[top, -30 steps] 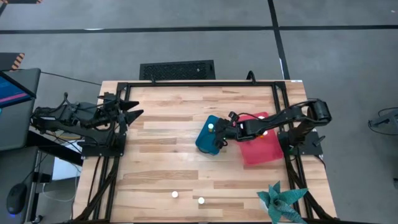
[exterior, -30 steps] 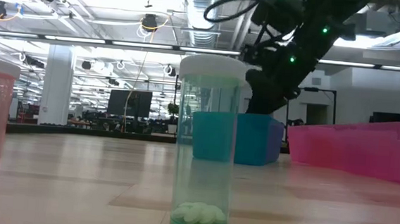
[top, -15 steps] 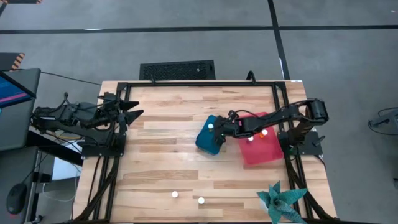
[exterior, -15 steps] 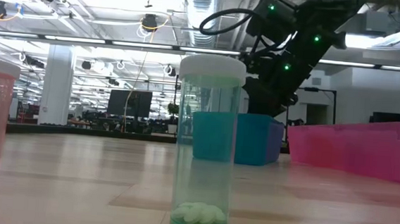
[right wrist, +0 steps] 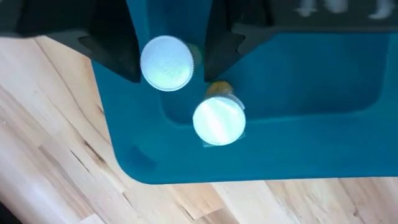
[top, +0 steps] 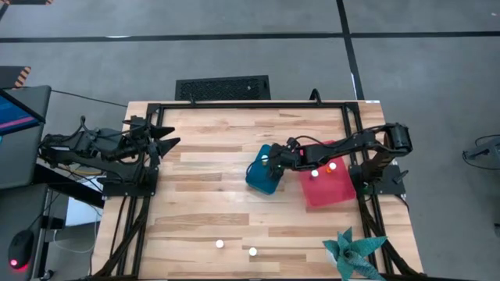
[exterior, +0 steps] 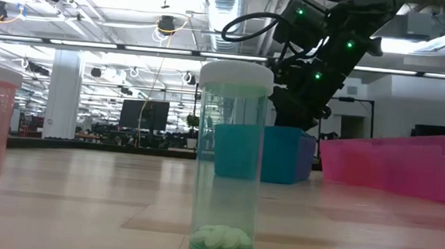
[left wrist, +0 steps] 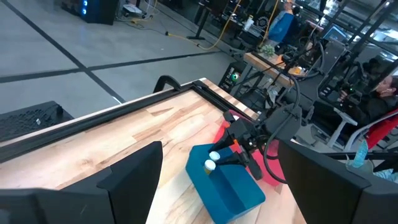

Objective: Pick and place medicine bottles into bin by pill shape (circle, oval)
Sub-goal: Put the yellow tablet bottle into the blue bin, then put the light blue tablet bottle into the blue bin

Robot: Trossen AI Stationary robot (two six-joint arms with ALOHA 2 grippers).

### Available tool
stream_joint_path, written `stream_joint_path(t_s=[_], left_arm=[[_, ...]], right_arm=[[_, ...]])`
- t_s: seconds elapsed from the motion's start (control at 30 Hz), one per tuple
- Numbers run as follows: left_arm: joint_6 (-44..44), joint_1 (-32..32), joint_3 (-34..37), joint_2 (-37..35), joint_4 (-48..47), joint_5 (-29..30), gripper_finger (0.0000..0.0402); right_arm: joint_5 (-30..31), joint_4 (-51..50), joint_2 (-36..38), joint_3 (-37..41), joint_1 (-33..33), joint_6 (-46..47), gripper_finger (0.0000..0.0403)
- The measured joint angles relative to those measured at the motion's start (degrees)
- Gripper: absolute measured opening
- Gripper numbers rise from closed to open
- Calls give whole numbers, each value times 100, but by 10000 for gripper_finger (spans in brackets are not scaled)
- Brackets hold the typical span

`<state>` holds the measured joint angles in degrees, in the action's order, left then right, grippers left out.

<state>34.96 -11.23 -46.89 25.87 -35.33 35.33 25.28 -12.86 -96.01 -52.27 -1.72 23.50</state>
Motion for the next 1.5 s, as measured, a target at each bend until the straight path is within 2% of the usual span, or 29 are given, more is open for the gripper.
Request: stream_joint_path(t_s=[0.4,0.67,0.83,1.13,1.3,1.5], left_arm=[[0,-2,0,2,-4,0,312],[0,-1,0,2,-9,0,312],[-50,-1,0,1,-10,-21,312],[-133,0,0,2,-11,-64,312],[-152,0,0,0,-12,-293,312],[-153,0,0,0,-15,-344,312]], right_arm=[[-146,-71,513,-7,16,4,238],[-291,-123,1650,-349,455,171,234],[-304,-212,1759,-907,1072,116,226],[-290,-341,534,-2417,2083,42,214],[-289,-359,-244,-3237,2480,16,207],[-297,-615,-893,-3812,2882,117,206]])
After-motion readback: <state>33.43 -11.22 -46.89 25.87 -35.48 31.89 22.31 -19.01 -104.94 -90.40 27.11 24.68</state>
